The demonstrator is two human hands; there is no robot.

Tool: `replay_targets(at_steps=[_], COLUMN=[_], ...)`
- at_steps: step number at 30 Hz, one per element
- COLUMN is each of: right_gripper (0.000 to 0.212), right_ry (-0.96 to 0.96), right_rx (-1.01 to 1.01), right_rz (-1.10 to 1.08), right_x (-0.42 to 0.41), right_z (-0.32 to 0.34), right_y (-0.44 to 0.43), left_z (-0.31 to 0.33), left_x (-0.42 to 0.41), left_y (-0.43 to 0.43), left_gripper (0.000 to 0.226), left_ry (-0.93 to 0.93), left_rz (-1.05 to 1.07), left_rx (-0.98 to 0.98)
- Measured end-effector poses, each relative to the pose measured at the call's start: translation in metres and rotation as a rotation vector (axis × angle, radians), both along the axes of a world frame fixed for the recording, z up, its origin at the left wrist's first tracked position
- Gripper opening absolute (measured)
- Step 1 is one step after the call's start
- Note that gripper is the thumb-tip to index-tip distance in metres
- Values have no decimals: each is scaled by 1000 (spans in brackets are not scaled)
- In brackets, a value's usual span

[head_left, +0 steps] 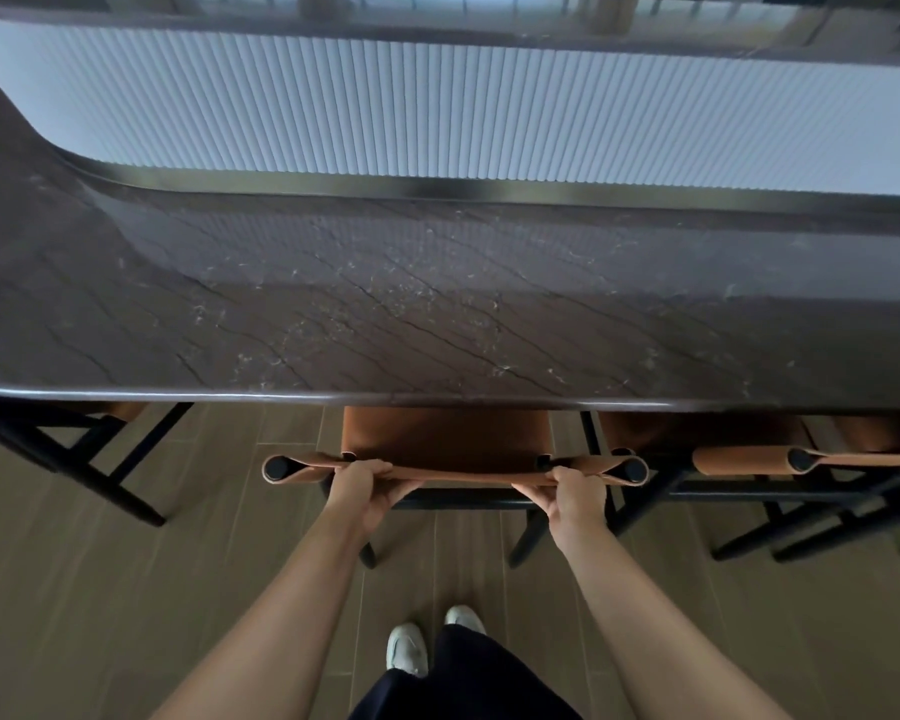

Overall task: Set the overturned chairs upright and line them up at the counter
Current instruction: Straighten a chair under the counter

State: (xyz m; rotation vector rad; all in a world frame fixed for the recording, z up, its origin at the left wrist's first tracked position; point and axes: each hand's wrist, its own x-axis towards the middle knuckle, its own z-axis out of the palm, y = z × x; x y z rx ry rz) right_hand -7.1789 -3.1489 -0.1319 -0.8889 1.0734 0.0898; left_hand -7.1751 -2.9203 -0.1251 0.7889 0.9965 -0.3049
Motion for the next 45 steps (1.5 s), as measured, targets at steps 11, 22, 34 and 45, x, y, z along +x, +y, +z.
replay_targets(at_steps=[11,22,34,45], right_gripper=[16,19,34,42], right_ry=[12,29,-2,-118], right_rx=[28,93,21,-202], right_rz=[31,36,310,805], right_x=[17,38,16,-27], right_z=[-3,1,-18,19], right_y=[-52,-67,-79,-19], left_z=[2,0,-16,3], left_x=[16,25,3,-55], left_y=[-50,-60,-34,5], left_gripper=[39,23,56,45], left_ry=[-11,-11,-85,-261], left_rz=[19,21,-140,-348], left_rx=[-15,-45,-21,171])
